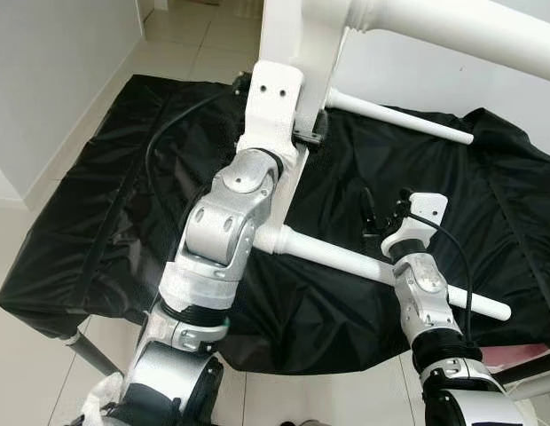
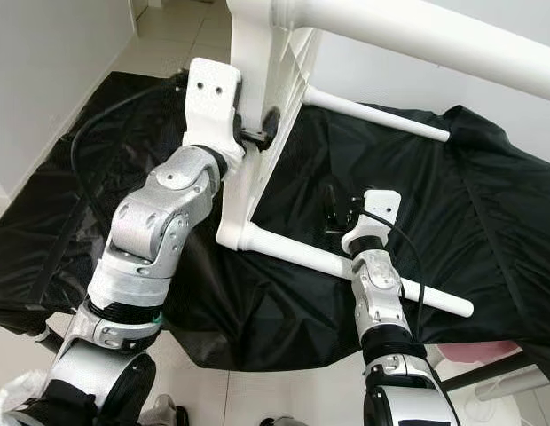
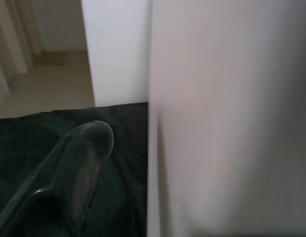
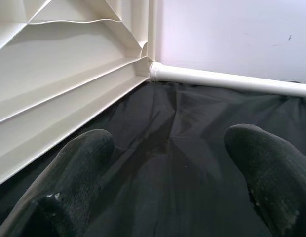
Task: Building children table
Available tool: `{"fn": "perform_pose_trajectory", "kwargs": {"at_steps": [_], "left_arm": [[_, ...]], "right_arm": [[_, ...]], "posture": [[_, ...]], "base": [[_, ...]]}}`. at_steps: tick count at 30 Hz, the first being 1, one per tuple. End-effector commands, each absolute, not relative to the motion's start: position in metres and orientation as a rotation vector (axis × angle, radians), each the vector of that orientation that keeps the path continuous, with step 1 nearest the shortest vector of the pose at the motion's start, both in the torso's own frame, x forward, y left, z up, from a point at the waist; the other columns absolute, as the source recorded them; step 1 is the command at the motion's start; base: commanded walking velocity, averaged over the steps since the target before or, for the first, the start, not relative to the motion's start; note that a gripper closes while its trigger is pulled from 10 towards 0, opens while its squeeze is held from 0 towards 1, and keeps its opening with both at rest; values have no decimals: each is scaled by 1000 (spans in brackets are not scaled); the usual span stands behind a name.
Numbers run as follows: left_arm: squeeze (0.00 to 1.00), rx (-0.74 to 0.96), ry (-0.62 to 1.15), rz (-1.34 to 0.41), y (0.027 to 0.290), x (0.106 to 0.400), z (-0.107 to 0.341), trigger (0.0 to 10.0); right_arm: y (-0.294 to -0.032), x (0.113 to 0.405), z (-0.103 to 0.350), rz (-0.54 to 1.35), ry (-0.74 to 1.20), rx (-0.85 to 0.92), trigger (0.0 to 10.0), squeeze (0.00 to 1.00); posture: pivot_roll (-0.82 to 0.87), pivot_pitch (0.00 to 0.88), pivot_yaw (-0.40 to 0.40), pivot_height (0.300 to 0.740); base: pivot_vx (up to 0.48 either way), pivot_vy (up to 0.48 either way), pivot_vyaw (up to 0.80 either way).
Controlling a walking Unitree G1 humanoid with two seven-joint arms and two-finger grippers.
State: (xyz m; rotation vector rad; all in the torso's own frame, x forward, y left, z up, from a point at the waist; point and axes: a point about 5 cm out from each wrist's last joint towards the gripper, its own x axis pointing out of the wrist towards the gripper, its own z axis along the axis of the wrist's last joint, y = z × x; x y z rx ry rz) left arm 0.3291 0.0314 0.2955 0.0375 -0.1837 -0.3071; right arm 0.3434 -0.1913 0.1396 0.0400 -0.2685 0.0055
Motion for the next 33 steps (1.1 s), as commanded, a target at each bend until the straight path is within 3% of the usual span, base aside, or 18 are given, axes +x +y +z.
{"fn": "perform_pose_trajectory", "kwargs": {"at_steps": [1,2,4,5,6,8,9,11,12,14,15,25,31,33], "left_arm": [[0,56,-163,-134,41,335,294,10000],[0,61,-166,-105,42,335,294,10000],[0,50,-142,-77,44,336,293,8588],[0,47,-130,-71,44,337,293,8588],[0,64,-131,-49,45,337,293,4667],[0,69,-128,-37,46,337,293,4471],[0,77,-132,-19,47,337,294,3333],[0,81,-134,-7,47,337,294,3333],[0,84,-134,10,48,337,295,1216],[0,88,-134,27,50,336,295,1216],[0,84,-140,26,50,335,297,0],[0,162,-168,24,56,327,296,0],[0,291,-218,1,95,311,282,0],[0,291,-218,1,95,311,282,0]], "right_arm": [[-194,341,136,-8,-268,36,10000,0],[-193,341,137,-3,-269,35,10000,0],[-192,341,137,0,-270,35,10000,0],[-192,341,137,-1,-269,36,10000,0],[-192,341,136,-2,-268,35,10000,0],[-192,341,136,-1,-268,36,10000,0],[-192,341,136,-2,-268,36,10000,0],[-192,341,136,-2,-268,36,10000,0],[-192,341,136,-3,-267,36,10000,0],[-192,341,136,-4,-266,35,10000,0],[-192,341,136,-5,-264,36,10000,0],[-192,341,135,-4,-261,36,10000,0],[-193,342,133,1,-250,29,10000,0],[-193,342,133,1,-250,29,10000,0]], "posture": [[84,88,-62,740],[84,88,-62,740],[84,88,-62,740],[84,88,-62,740],[86,90,-60,740],[86,90,-60,740],[89,94,-62,740],[89,94,-62,740],[89,94,-61,740],[89,94,-61,740],[92,96,-61,740],[95,100,-62,740],[105,110,-85,740],[105,110,-85,740]], "base": [[0,0,0],[0,0,0],[0,0,0],[0,0,0],[0,0,0],[0,0,0],[0,0,0],[0,0,0],[0,0,0],[0,0,0],[0,0,0],[0,0,0],[0,0,0],[0,0,0]]}}
